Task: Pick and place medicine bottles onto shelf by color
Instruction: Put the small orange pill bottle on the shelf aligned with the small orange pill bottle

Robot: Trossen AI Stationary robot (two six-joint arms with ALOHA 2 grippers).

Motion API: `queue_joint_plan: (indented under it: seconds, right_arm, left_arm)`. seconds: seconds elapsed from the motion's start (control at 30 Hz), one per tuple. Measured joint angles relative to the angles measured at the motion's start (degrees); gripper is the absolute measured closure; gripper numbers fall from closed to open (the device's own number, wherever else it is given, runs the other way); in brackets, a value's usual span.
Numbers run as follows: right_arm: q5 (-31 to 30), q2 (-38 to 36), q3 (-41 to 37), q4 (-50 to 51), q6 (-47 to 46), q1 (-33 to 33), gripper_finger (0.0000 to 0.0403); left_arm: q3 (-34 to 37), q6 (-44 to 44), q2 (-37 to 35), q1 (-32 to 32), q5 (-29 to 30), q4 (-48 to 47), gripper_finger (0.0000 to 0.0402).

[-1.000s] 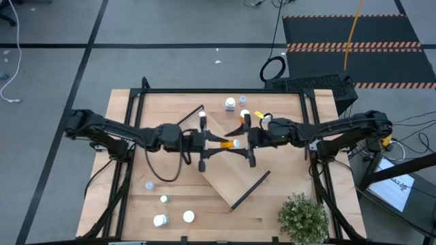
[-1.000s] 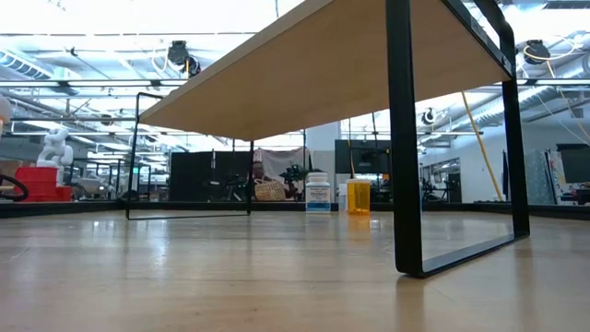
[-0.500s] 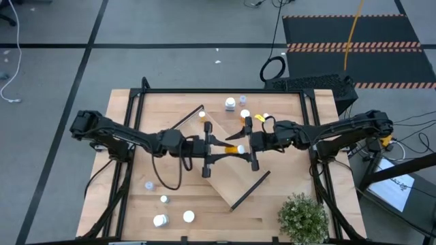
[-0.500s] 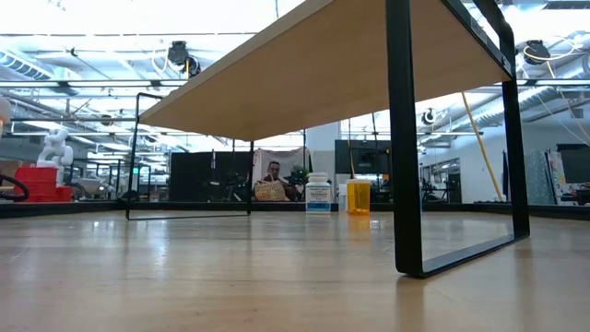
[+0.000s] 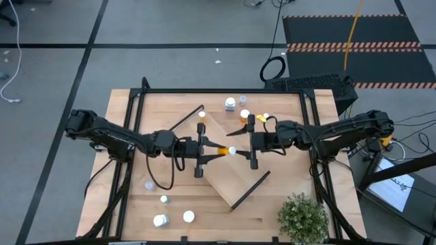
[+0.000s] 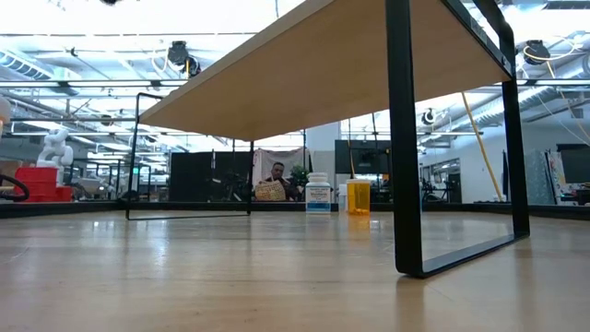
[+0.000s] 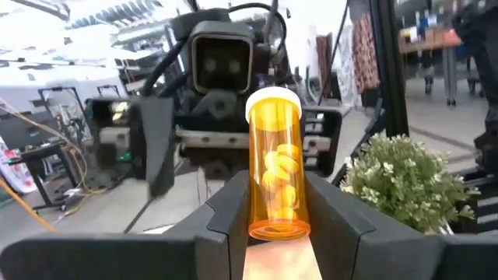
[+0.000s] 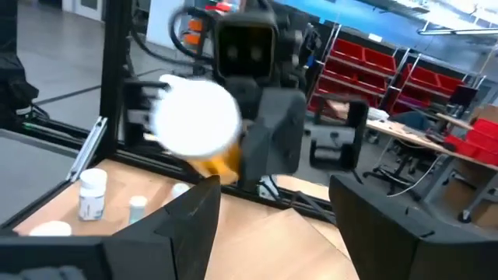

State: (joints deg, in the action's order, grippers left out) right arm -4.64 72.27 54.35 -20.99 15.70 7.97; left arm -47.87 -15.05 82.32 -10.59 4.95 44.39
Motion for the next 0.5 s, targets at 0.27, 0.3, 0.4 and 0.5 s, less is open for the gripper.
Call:
queue_joint_plan:
  seconds: [0.27,0.3,0.4,0.5]
  right_arm:
    - [0.19,0.9,0.0,-2.21,-0.07,0.02,0.0167]
    - [0.19,1.27,0.0,-3.38,-0.09,0.02,0.0167]
    - [0.09,3.92,0.02,-9.59,-1.62,0.02,0.0167]
    - [0.07,7.72,0.0,-14.31,-2.73,-0.48,0.0167]
  left_arm:
    - [13.39,3.99,-0.94,3.12,-1.77,26.55,0.0291]
    - [13.93,4.71,-0.85,3.68,-2.33,26.93,0.0291]
    - [14.4,5.81,-0.45,5.03,-3.45,26.59,0.0291]
    - [14.35,6.22,0.56,5.55,-5.02,26.83,0.0291]
